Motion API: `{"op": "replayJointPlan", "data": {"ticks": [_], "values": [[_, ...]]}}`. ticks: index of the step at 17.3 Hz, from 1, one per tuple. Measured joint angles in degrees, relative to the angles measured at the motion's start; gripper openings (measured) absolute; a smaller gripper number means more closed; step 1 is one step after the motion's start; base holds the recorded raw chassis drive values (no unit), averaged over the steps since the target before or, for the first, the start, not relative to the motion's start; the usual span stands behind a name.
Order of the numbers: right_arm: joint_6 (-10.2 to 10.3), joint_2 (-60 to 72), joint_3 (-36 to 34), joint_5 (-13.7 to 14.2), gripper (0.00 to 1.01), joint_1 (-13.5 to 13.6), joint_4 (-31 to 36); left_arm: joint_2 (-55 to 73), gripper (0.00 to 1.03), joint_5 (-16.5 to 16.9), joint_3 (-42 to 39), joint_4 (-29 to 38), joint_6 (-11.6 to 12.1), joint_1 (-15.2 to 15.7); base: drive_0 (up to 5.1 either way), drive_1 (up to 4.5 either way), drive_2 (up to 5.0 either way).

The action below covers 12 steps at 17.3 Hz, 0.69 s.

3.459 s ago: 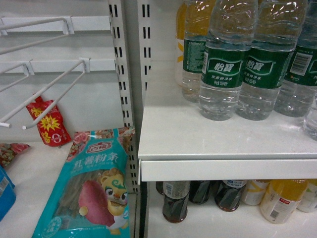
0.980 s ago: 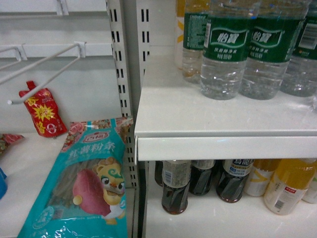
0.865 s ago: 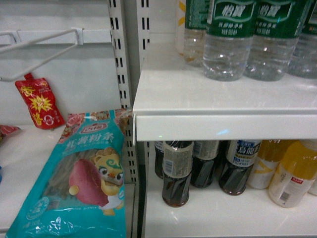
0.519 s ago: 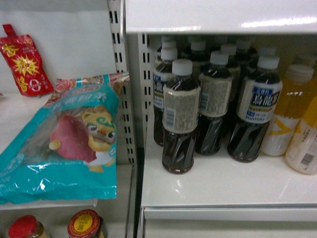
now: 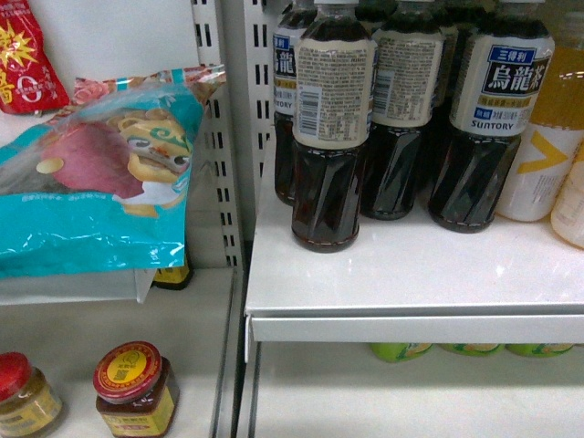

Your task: Move water from second to third shelf

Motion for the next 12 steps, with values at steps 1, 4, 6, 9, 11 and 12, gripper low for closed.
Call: {"op": "replayJointPlan", "data": {"ticks": [1, 4, 6, 9, 11, 12], "values": [[0.0, 0.0, 0.0, 0.0, 0.98, 0.0, 0.0, 0.0, 0.98, 0.0, 0.0, 0.0, 0.0, 0.0, 0.0, 0.0, 0.0], [0.0, 0.0, 0.0, 0.0, 0.98, 0.0, 0.0, 0.0, 0.98, 0.0, 0.0, 0.0, 0.0, 0.0, 0.0, 0.0, 0.0], [0.0, 0.0, 0.0, 0.0, 0.98, 0.0, 0.0, 0.0, 0.98, 0.0, 0.0, 0.0, 0.0, 0.0, 0.0, 0.0, 0.0], [0.0, 0.0, 0.0, 0.0, 0.98, 0.0, 0.0, 0.0, 0.98, 0.0, 0.0, 0.0, 0.0, 0.0, 0.0, 0.0, 0.0], [0.0, 0.0, 0.0, 0.0, 0.98, 0.0, 0.0, 0.0, 0.98, 0.0, 0.0, 0.0, 0.0, 0.0, 0.0, 0.0, 0.0], [0.0, 0.0, 0.0, 0.0, 0.98, 0.0, 0.0, 0.0, 0.98, 0.0, 0.0, 0.0, 0.0, 0.0, 0.0, 0.0, 0.0]]}}
